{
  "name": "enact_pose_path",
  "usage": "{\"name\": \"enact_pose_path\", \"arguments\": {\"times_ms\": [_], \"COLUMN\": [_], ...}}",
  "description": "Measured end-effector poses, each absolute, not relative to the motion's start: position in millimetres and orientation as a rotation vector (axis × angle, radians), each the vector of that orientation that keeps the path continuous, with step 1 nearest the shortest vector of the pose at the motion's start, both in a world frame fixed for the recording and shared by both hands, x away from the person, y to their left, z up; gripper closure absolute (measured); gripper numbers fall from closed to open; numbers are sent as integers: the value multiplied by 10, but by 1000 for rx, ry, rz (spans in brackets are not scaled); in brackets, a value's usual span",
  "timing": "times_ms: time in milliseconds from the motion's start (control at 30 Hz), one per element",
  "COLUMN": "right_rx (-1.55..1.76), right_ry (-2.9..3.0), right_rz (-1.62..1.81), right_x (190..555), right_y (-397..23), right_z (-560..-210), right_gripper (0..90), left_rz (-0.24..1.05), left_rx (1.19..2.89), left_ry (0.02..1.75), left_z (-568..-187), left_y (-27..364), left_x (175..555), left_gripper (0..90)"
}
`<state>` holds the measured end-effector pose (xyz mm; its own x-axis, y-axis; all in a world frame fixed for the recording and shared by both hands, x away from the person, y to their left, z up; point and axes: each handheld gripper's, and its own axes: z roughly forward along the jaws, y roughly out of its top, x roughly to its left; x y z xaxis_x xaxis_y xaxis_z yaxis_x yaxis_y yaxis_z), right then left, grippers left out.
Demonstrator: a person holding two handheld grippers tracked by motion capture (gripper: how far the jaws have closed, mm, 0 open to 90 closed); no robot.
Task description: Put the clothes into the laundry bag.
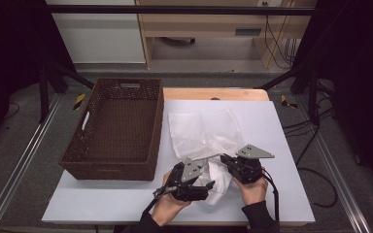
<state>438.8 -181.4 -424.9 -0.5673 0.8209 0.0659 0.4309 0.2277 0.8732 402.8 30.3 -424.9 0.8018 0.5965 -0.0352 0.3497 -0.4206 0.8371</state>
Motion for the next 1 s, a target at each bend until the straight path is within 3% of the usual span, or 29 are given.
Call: {"name": "enact_pose_path", "arguments": {"times_ms": [200, 300, 367, 433, 467, 500, 733, 900, 1000], "right_rx": [1150, 1149, 1151, 1150, 1149, 1151, 1143, 1129, 1126], "right_ry": [2102, 2102, 2107, 2110, 2108, 2110, 2102, 2105, 2106], "right_rz": [1285, 1285, 1284, 1282, 1283, 1282, 1293, 1298, 1306], "right_x": [4386, 4384, 4386, 4385, 4387, 4387, 4376, 4357, 4353], "right_y": [-1812, -1810, -1810, -1809, -1810, -1809, -1812, -1792, -1793], "right_z": [-4245, -4245, -4249, -4249, -4250, -4250, -4224, -4197, -4195], "right_gripper": [882, 882, 882, 882, 882, 882, 883, 883, 883], "left_rz": [320, 297, 251, 242, 233, 240, 359, 432, 386], "left_rx": [2146, 2150, 2128, 2112, 2110, 2109, 2069, 2107, 2105], "left_ry": [745, 779, 785, 770, 765, 767, 733, 773, 831], "left_z": [-4541, -4671, -4742, -4740, -4707, -4684, -4358, -4450, -4609], "left_y": [40, -23, -36, -23, -10, -4, 86, -19, -60], "left_x": [4083, 4167, 4244, 4276, 4284, 4279, 4249, 4469, 4646], "left_gripper": [275, 310, 452, 653, 653, 800, 833, 809, 774]}}
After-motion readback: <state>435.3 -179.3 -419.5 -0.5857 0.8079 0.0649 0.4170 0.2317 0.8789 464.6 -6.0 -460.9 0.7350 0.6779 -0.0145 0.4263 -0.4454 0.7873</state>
